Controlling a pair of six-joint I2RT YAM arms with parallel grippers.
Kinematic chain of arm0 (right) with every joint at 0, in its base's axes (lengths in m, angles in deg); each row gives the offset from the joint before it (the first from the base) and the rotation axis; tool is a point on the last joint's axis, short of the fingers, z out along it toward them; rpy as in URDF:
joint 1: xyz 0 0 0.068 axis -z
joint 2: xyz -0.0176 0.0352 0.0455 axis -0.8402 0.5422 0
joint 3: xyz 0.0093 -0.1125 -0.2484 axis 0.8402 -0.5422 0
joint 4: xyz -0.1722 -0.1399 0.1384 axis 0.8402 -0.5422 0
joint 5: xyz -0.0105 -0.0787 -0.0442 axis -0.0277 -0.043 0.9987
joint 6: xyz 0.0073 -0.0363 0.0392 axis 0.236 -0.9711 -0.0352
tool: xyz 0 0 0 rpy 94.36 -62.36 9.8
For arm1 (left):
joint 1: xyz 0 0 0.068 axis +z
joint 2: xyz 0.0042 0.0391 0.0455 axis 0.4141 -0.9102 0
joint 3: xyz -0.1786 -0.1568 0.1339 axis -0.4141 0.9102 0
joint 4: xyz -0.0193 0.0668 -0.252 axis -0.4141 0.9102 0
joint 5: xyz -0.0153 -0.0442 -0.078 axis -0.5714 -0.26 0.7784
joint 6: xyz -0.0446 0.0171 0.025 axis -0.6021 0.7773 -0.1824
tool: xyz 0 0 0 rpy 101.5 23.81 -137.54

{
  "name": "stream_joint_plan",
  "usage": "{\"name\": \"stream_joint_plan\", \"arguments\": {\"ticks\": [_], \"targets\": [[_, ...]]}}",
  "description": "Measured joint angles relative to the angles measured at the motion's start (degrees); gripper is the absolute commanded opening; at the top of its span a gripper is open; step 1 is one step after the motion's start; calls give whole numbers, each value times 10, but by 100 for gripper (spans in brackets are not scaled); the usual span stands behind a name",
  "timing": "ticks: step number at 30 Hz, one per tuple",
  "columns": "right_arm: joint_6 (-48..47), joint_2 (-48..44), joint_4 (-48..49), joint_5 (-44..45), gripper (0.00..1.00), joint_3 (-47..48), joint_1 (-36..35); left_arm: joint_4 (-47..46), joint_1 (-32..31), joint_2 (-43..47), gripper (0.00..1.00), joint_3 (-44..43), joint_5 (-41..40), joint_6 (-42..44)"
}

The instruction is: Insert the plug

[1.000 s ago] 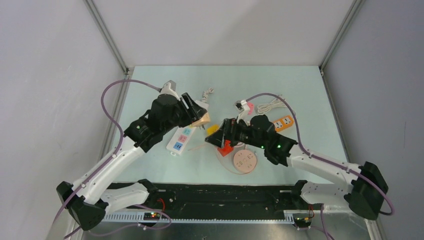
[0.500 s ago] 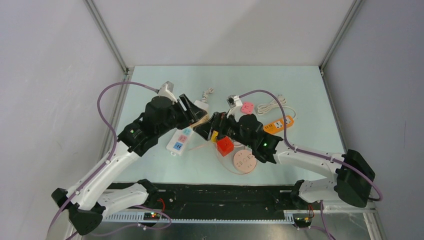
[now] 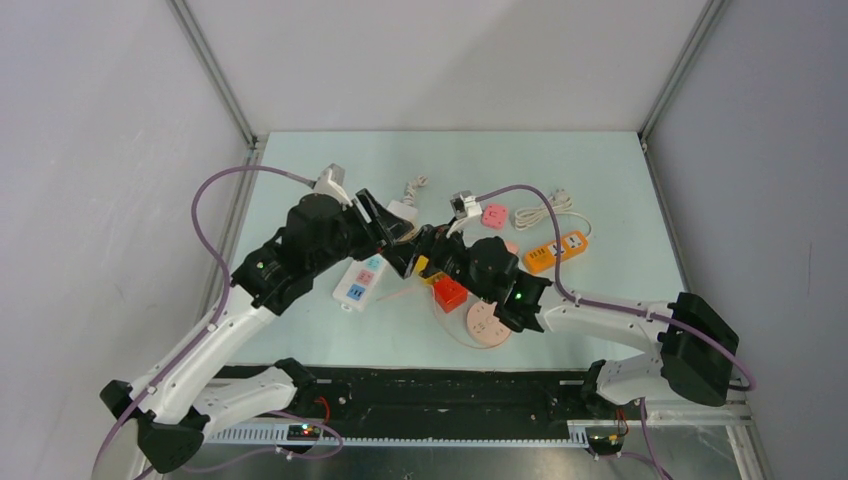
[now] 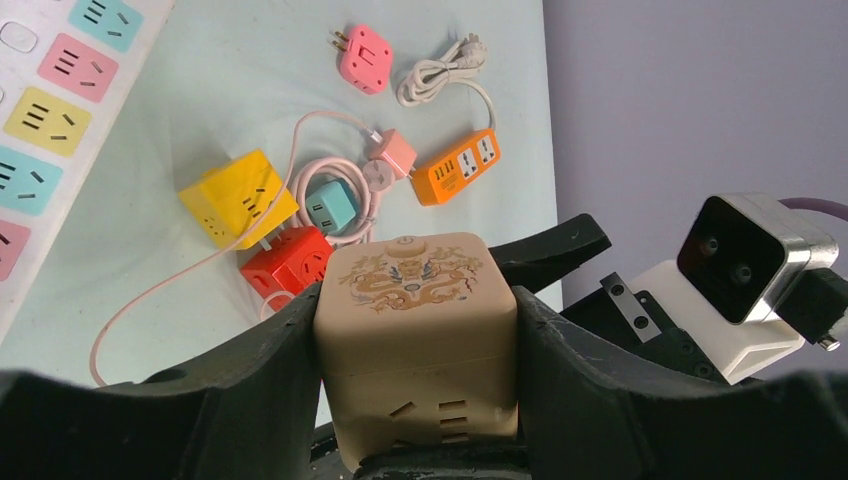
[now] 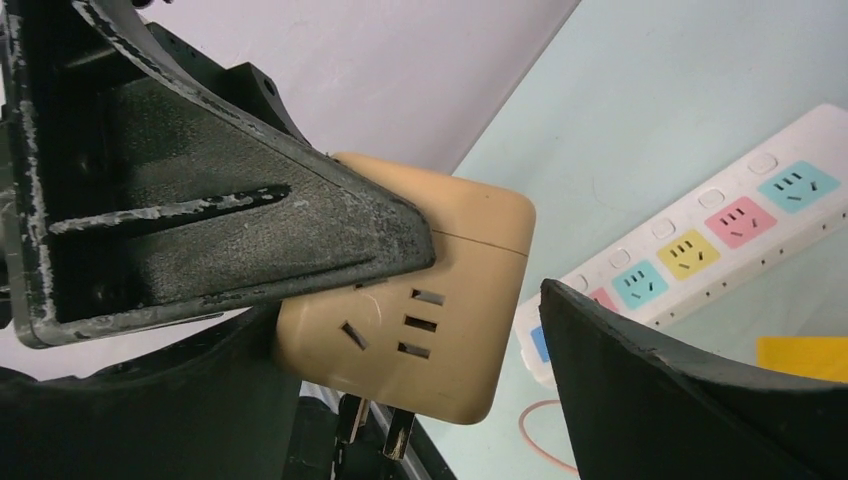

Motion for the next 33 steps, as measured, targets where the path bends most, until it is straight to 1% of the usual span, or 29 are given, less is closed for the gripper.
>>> {"name": "stream_joint_plan", "arguments": {"ticks": [1, 2, 3, 4, 5, 6, 7, 8, 10, 12, 16, 20, 25, 29, 33], "targets": [[-1, 0, 4, 3, 73, 0, -1, 0, 0, 0, 52, 0, 0, 0], [-2, 0, 7, 5, 65, 0, -2, 0, 0, 0, 56, 0, 0, 0], [-4, 0, 10, 2, 62, 0, -2, 1, 0, 0, 58, 0, -2, 0], [-8, 1, 15, 3, 54, 1, -3, 2, 0, 0, 62, 0, -3, 0], [-13, 1, 15, 4, 49, 1, -4, 3, 0, 1, 65, 0, -5, 0], [-18, 2, 17, 3, 40, 2, -5, 5, 0, 1, 69, 0, -8, 0], [-22, 4, 17, 3, 35, 2, -5, 8, 0, 1, 72, 0, -11, 0], [-22, 5, 17, 2, 23, 2, -5, 11, 0, 2, 80, 0, -13, 1], [-27, 5, 15, 0, 8, 2, -4, 11, 0, 6, 97, 0, -15, 4], [-29, 5, 13, -4, 3, 2, -1, 12, 0, 13, 99, -2, -16, 11], [-36, -2, -2, -40, 1, 2, 14, 12, -1, 24, 100, -22, -33, 28], [-47, -31, -20, -143, 1, 2, 53, 11, 0, 41, 100, -39, -57, 48], [-45, -73, -22, -298, 3, 2, 125, 12, 1, 53, 100, -63, -59, 90], [-1, -95, 4, -415, 6, 2, 189, 11, 2, 59, 100, -82, -34, 129], [56, -97, 58, -505, 8, 2, 223, -10, 2, 67, 100, -87, 33, 151]]}}
